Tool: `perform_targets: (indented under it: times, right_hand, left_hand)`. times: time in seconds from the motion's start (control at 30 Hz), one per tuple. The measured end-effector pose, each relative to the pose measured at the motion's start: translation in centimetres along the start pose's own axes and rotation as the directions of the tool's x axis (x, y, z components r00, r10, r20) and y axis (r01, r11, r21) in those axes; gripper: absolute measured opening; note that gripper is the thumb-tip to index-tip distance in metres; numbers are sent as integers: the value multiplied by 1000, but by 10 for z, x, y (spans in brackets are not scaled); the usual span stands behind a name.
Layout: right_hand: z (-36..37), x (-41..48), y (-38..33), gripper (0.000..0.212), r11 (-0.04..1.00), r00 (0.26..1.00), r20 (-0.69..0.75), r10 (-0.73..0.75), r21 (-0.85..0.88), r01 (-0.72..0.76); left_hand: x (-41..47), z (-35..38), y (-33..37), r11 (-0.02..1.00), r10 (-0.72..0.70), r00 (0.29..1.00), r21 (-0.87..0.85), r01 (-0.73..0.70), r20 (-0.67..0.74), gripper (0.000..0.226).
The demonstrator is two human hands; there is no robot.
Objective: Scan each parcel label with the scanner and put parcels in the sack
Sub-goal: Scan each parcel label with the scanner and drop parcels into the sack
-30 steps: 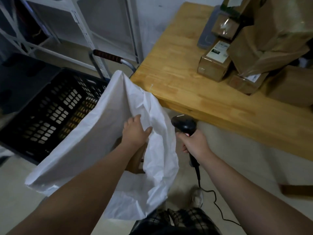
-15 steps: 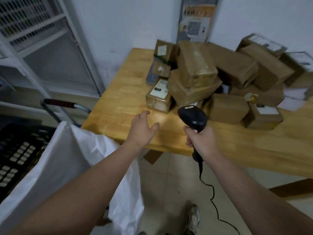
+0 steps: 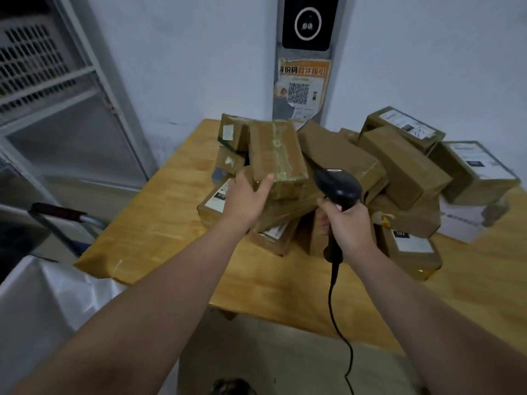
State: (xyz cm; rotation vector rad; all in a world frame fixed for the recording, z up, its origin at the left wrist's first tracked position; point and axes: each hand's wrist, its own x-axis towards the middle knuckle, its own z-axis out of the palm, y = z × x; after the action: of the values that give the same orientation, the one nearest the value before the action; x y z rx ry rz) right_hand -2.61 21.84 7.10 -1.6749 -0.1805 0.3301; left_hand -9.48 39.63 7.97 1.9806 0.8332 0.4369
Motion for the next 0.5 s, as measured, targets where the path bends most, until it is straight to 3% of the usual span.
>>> perform_targets:
  times: [0.13,0.3,0.5]
  right_hand:
    - [7,23,-12,35,994,1000,-1,24,111,-24]
    - [18,42,-16,48,957,992,59,113,260,-125]
    - [43,50,-16,65,942,968,225,111,285,-175]
  left_hand:
    - [25,5,13,991,-129,990,-34,131,49,75]
    - [24,4,2,980,-106,992,-160,117,75,53]
    - [13,-4,-16,898,-85,988,-420,133,130,51]
